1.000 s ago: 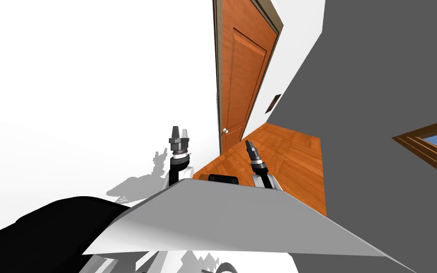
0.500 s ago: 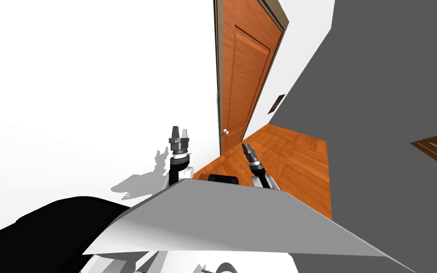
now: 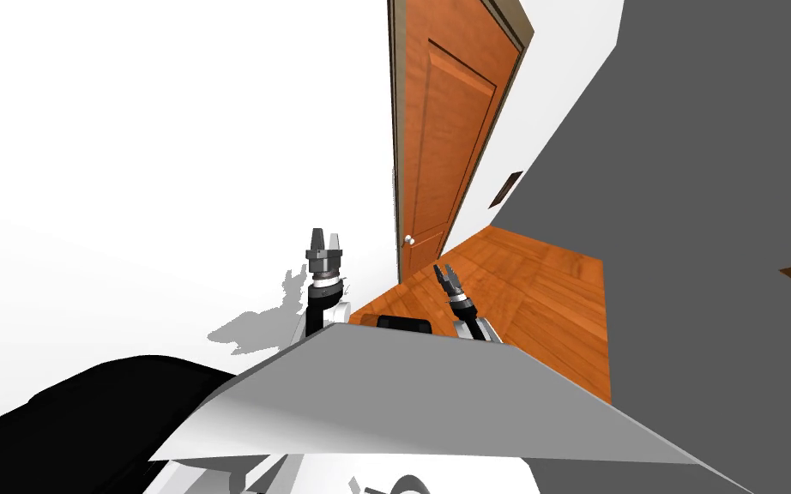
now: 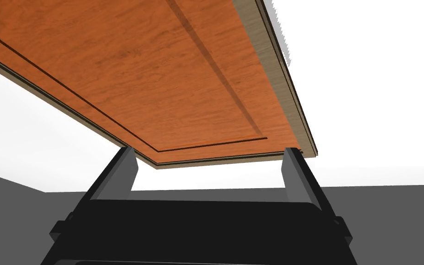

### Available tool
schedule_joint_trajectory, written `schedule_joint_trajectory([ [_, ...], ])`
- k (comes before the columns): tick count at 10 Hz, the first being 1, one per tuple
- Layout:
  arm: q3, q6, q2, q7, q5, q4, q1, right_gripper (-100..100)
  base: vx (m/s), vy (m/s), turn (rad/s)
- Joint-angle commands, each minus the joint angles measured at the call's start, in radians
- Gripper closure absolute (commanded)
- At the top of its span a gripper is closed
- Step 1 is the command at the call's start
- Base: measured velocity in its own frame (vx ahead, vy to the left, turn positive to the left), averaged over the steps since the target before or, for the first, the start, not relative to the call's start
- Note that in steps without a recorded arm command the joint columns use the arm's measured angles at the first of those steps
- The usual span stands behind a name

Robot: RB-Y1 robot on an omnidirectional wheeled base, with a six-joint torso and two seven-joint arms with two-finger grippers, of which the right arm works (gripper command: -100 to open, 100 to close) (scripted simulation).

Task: Pull the door open

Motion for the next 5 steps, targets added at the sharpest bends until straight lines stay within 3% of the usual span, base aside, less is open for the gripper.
schedule_joint_trajectory([
  [1,0.002,-0.014,-0.005,0.028,0.012,0.032,-0.005,-100,0.056,-0.049,0.036],
  [5,0.006,-0.044,-0.015,0.085,0.036,0.109,-0.023,-100,0.050,-0.030,0.046],
])
